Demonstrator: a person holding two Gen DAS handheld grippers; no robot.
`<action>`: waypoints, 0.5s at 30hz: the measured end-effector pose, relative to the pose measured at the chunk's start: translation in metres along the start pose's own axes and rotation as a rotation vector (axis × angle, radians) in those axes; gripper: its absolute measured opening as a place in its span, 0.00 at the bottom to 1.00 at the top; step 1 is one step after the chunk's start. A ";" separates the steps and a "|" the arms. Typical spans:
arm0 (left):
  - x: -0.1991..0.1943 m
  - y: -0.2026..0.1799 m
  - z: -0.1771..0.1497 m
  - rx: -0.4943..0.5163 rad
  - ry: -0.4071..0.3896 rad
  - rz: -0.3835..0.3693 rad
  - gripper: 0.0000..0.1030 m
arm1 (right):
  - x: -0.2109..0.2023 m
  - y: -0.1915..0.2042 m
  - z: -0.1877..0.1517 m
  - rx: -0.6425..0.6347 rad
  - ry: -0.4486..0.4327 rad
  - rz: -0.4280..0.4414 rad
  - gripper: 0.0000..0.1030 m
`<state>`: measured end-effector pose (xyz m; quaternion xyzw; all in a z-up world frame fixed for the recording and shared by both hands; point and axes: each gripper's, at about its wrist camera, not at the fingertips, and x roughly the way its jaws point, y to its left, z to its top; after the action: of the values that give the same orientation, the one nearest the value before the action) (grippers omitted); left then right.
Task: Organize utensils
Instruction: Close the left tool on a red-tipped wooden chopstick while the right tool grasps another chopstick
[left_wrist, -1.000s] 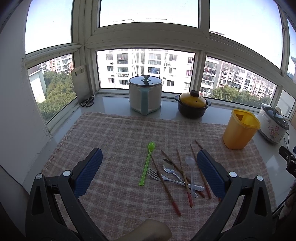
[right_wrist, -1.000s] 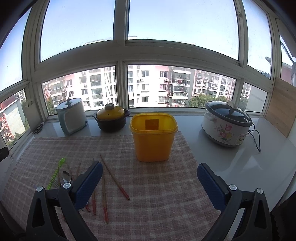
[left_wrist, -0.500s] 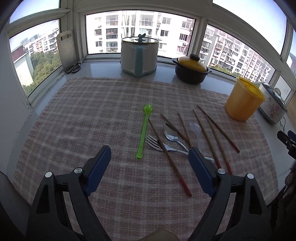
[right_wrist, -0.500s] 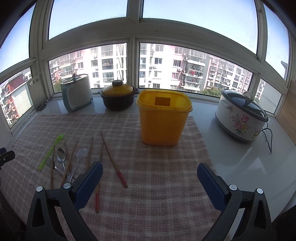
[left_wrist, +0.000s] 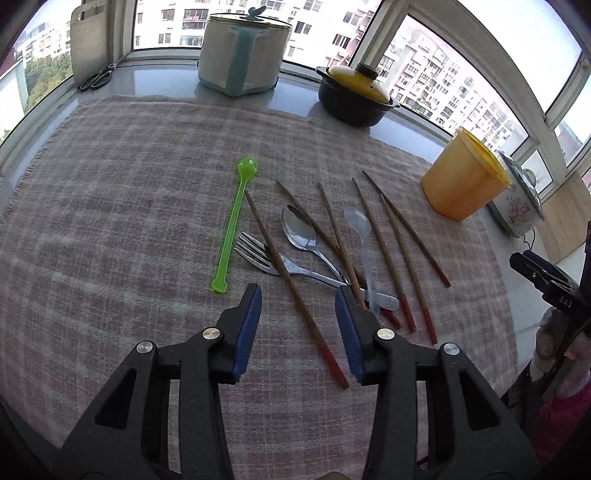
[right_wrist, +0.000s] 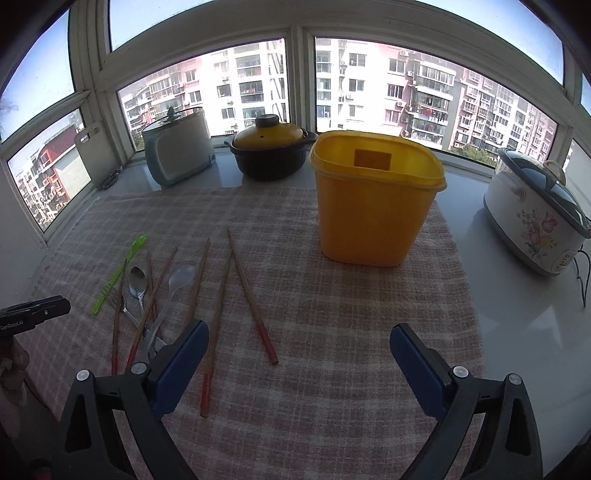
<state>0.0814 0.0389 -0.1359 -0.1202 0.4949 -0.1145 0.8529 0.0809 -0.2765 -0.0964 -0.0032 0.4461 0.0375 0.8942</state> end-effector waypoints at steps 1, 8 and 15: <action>0.003 -0.003 0.001 -0.002 0.006 -0.013 0.41 | 0.004 0.000 0.001 0.001 0.008 0.005 0.95; 0.036 -0.024 0.015 -0.014 0.085 -0.091 0.29 | 0.037 0.002 0.016 -0.031 0.098 0.108 0.77; 0.068 -0.030 0.026 -0.025 0.165 -0.106 0.24 | 0.084 0.015 0.031 -0.099 0.229 0.188 0.52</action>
<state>0.1349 -0.0086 -0.1691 -0.1471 0.5577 -0.1627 0.8006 0.1546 -0.2547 -0.1446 -0.0098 0.5411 0.1423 0.8288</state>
